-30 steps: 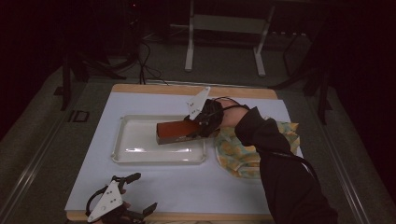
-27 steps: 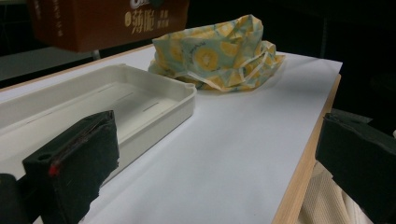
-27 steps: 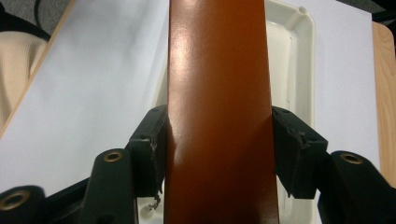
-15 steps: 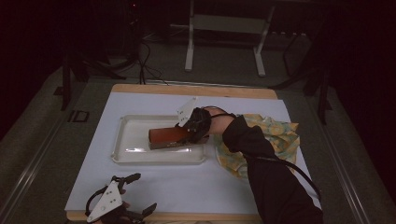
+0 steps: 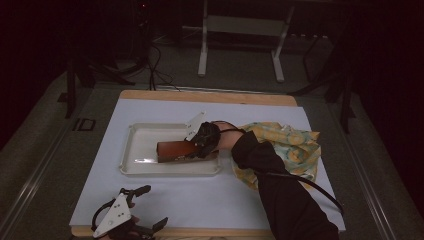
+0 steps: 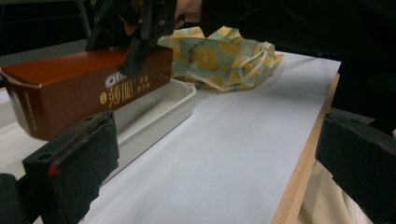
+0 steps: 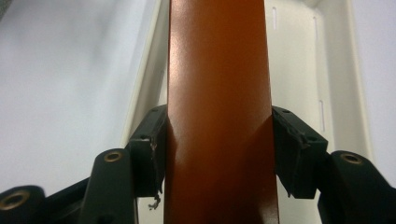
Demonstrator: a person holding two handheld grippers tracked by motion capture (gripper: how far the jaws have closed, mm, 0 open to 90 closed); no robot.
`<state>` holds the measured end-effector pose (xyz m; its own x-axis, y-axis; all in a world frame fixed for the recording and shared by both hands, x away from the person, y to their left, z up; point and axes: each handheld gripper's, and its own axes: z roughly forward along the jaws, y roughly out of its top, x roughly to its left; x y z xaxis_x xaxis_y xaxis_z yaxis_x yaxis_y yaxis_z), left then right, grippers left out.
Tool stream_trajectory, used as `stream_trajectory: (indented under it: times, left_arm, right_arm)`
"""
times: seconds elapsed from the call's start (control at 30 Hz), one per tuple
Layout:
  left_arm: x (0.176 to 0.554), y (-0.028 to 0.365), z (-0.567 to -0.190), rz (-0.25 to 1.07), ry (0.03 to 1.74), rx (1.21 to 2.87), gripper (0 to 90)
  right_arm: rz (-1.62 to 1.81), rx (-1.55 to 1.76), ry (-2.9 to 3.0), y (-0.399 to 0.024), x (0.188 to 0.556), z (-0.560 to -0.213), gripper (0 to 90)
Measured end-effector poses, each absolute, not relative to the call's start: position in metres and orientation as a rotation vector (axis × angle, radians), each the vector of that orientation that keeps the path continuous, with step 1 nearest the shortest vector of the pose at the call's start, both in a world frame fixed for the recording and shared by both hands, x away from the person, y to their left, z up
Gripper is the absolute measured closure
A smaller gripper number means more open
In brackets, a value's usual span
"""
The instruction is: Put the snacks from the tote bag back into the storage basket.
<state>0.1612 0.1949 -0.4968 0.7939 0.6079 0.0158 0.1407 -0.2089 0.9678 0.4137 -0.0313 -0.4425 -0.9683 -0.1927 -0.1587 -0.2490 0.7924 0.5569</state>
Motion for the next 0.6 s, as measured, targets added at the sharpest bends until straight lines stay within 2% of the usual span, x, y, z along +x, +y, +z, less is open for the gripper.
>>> stream_trajectory:
  times: [0.6]
  left_arm:
    - [0.161, 0.195, -0.497, 0.466, 0.585, 1.753, 0.0]
  right_arm:
    - [0.835, -0.314, 2.923, -0.027, 0.424, -0.467, 42.5]
